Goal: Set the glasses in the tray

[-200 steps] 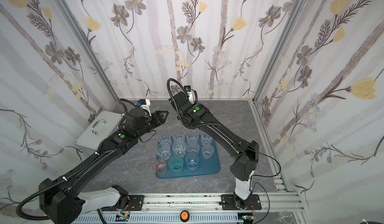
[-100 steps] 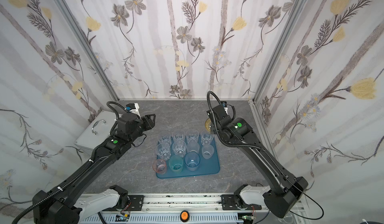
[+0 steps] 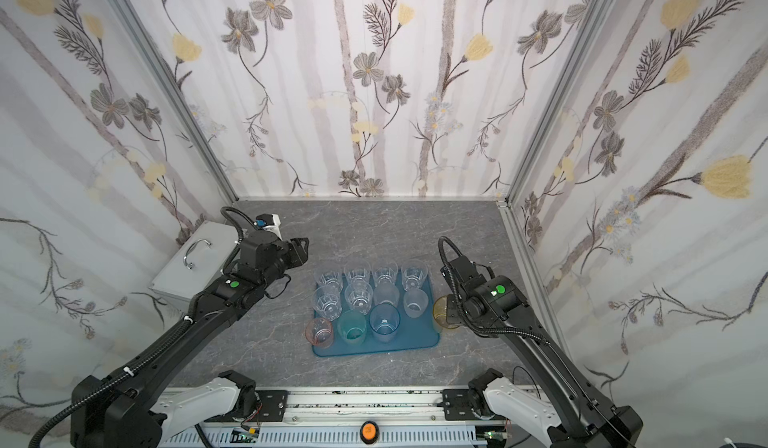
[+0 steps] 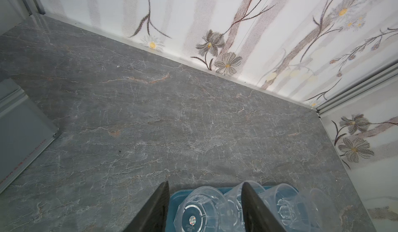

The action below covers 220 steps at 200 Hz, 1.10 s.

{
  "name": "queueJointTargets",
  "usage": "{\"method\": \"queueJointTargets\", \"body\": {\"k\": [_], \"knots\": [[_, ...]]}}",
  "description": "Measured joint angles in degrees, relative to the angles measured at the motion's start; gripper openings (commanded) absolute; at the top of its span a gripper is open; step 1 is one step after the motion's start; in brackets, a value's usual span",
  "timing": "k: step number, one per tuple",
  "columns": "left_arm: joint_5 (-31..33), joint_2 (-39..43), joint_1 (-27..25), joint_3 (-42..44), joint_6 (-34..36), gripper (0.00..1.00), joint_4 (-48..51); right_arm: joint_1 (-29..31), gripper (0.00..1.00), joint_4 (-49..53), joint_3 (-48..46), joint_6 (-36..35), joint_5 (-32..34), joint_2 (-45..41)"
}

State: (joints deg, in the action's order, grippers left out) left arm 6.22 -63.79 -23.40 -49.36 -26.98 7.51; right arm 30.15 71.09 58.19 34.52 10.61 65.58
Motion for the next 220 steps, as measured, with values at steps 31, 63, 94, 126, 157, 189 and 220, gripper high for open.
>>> {"method": "queueJointTargets", "body": {"k": [31,63,94,126,157,189,220], "knots": [[0.0,0.0,0.0,1.0,0.0,0.56,0.1,3.8,0.03,-3.0,-1.9,2.1,-5.0,1.7],[0.0,0.3,0.2,1.5,0.0,0.56,0.1,6.1,0.04,-6.4,-2.2,2.9,-6.4,5.0],[0.1,0.4,0.2,1.7,0.0,0.56,0.0,6.3,0.04,-8.5,-2.3,2.9,-6.1,7.6],[0.2,0.7,0.2,2.1,0.0,0.56,0.0,6.3,0.09,-9.4,-2.2,2.4,-5.1,9.4],[1.0,1.5,0.3,2.6,0.0,0.56,0.0,6.4,0.15,-9.4,-1.8,1.9,-4.4,10.3],[1.2,1.8,0.3,3.0,0.0,0.56,0.0,6.4,0.25,-9.1,-1.2,1.2,-4.5,11.6],[1.5,2.9,0.5,3.6,0.0,0.56,0.1,6.4,0.31,-8.0,2.1,0.9,-4.7,12.0]]}}
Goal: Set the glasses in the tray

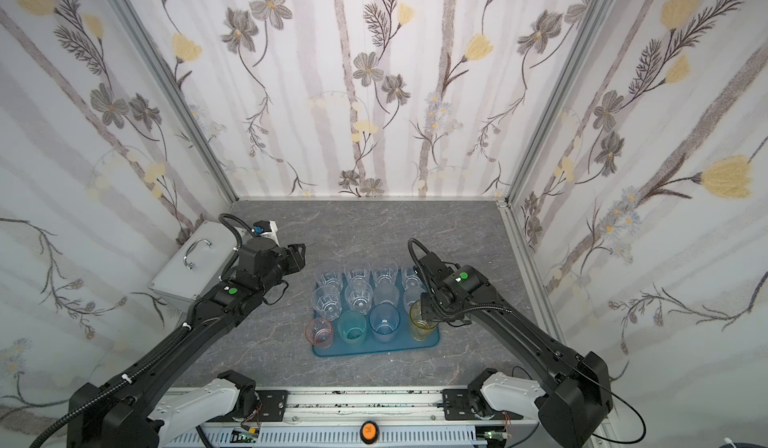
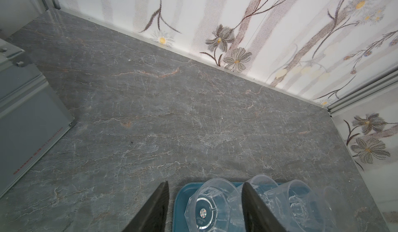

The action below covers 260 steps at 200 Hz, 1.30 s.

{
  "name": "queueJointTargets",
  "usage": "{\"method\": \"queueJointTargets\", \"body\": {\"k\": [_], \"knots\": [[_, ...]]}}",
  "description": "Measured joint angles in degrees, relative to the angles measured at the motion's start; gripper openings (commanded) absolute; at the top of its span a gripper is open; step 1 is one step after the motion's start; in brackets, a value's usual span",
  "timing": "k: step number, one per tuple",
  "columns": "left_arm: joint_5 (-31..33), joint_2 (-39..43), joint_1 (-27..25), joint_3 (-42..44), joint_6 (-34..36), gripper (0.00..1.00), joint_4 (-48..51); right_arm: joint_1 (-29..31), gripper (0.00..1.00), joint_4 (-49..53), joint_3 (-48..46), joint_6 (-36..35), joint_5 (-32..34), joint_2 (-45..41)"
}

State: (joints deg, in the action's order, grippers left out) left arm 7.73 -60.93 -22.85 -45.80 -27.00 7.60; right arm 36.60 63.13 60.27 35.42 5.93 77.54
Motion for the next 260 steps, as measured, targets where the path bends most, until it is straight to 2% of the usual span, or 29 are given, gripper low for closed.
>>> {"method": "queueJointTargets", "body": {"k": [25,49,72,94,111,128,143,172,197,214,224,242,260], "knots": [[0.2,2.1,0.5,0.2,0.1,0.57,0.4,-1.5,0.35,1.9,5.6,-1.0,-0.9,0.0],[0.9,5.2,0.6,0.2,1.7,0.58,0.9,-5.4,0.39,2.3,12.6,-2.3,-0.8,0.0],[3.5,8.4,0.7,2.4,3.5,0.6,1.0,-11.0,0.49,-3.1,14.2,-3.0,0.1,-2.3],[7.4,10.5,1.1,7.5,4.5,0.65,0.1,-16.9,0.65,-15.6,6.0,-3.7,4.0,-8.2],[9.5,11.4,1.5,13.9,6.6,0.69,-3.3,-21.3,0.72,-33.2,-8.1,-6.8,8.0,-13.6],[10.6,12.5,1.5,21.0,8.7,0.71,-9.7,-23.3,0.73,-52.5,-23.6,-11.3,10.0,-16.2],[12.2,12.0,1.5,24.3,9.6,0.72,-15.7,-25.5,0.74,-64.8,-31.0,-14.8,12.5,-15.2],[21.8,9.9,1.7,27.0,13.8,0.79,-27.2,-29.5,0.75,-82.9,-35.3,-20.1,19.0,-10.3],[28.3,8.8,4.2,32.0,16.3,0.8,-35.9,-32.6,0.75,-92.5,-39.3,-22.8,21.5,-6.9],[31.5,4.7,5.9,34.8,17.0,0.82,-42.6,-33.1,0.75,-98.1,-41.3,-23.8,22.0,-4.3],[32.7,1.5,6.3,36.0,18.8,0.84,-47.5,-33.2,0.76,-101.5,-42.0,-24.2,22.0,-2.7],[32.5,-5.5,8.0,37.7,20.8,0.86,-56.8,-33.5,0.84,-106.7,-42.6,-25.4,21.6,0.2],[29.6,-11.5,11.1,37.8,21.4,0.87,-65.1,-33.6,0.91,-111.6,-42.5,-26.2,20.5,2.4]]}}
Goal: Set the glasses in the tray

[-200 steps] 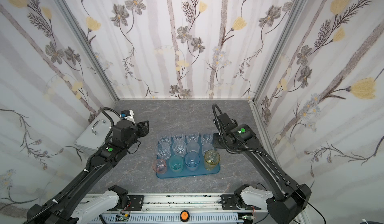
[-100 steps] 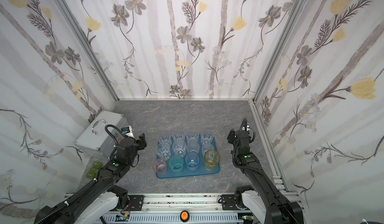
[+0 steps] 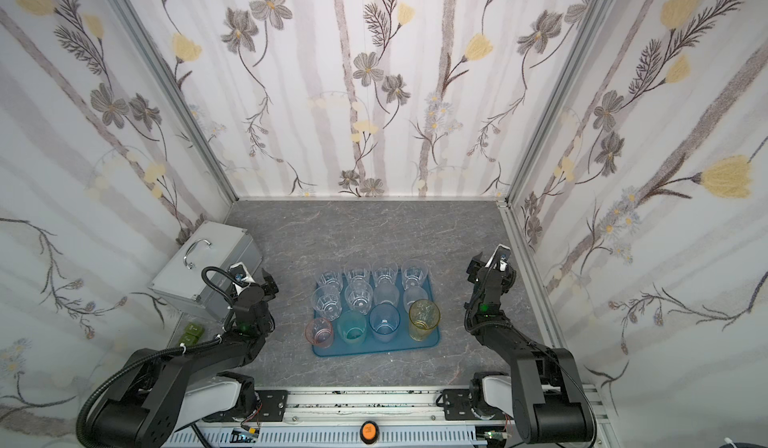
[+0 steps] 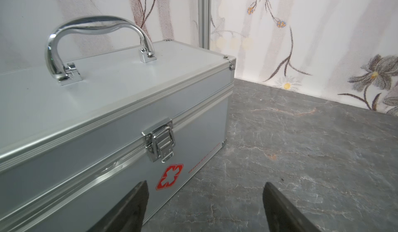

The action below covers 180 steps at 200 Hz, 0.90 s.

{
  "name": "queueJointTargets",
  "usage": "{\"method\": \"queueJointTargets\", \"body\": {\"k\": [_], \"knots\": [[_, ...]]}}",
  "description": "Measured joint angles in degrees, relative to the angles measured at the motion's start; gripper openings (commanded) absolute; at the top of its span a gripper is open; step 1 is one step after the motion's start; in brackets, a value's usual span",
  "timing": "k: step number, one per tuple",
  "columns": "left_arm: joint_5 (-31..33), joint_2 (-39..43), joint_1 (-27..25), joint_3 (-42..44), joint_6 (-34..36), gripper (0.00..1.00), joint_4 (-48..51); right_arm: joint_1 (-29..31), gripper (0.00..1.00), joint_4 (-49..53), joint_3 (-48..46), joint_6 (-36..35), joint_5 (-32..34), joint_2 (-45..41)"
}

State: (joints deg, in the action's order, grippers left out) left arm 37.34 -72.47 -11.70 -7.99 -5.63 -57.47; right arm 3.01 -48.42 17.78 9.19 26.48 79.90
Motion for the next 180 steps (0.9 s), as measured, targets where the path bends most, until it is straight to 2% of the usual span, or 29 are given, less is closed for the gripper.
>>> {"method": "queueJointTargets", "body": {"k": [7,33,43,72,108,180], "knots": [[-1.6,-2.1,1.1,0.0,0.4,0.88,-2.7,-0.1,0.99,-2.1,-0.1,-0.3,-1.1,1.0],[-7.8,-8.2,5.3,-0.5,0.7,0.93,-11.1,-0.1,1.0,-6.8,-0.9,-1.4,-3.3,3.0],[-9.8,-10.7,6.6,-0.7,0.7,1.0,-14.1,-0.1,1.0,-8.9,-1.5,-1.9,-4.8,3.1],[-16.0,-16.9,7.0,-1.2,1.0,1.0,-20.1,-0.1,1.0,-18.8,-6.4,-3.3,-8.3,5.6],[-18.4,-18.4,7.9,-3.3,1.0,1.0,-20.8,-0.5,1.0,-23.9,-7.8,-3.4,-8.8,6.0],[-19.6,-18.4,8.5,-3.3,0.2,1.0,-20.9,-0.4,1.0,-26.3,-7.9,-3.7,-9.6,6.1]]}}
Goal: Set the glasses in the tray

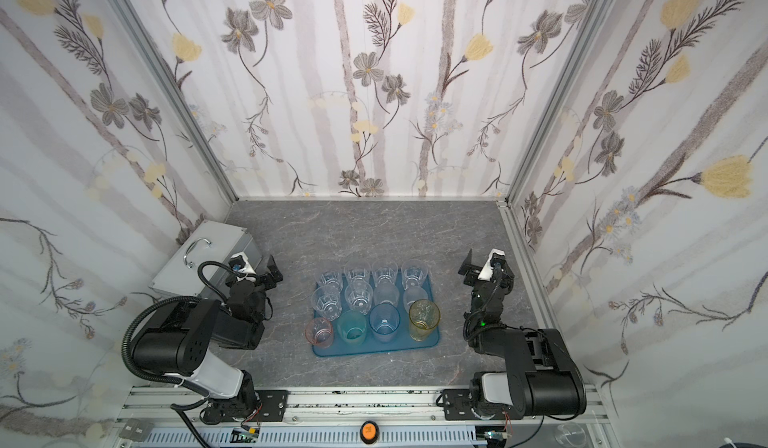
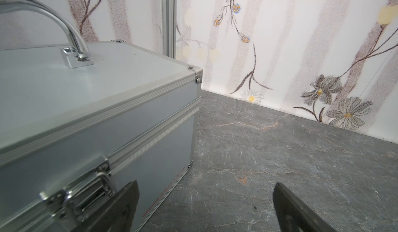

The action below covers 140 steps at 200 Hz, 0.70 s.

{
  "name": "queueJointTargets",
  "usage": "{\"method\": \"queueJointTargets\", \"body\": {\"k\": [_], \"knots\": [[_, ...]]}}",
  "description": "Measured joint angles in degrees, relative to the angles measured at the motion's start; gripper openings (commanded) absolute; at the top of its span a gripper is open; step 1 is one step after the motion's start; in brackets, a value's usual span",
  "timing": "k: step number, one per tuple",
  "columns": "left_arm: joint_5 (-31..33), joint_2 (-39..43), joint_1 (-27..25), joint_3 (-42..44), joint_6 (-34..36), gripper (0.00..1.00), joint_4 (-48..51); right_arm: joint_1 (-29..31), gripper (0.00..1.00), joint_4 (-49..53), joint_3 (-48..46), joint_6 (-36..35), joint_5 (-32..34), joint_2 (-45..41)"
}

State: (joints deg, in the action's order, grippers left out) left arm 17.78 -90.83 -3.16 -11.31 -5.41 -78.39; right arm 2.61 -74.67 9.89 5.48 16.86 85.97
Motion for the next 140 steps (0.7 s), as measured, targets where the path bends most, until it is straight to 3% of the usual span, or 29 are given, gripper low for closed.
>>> {"method": "queueJointTargets", "body": {"k": [58,140], "knots": [[-0.1,0.0,-0.1,0.0,-0.2,1.0,0.0,0.2,1.0,-0.3,0.0,0.0,0.0,0.0],[-5.9,-0.2,-0.2,-0.2,1.9,1.0,-0.2,1.4,1.0,-0.3,0.2,-2.1,-1.9,0.5]]}}
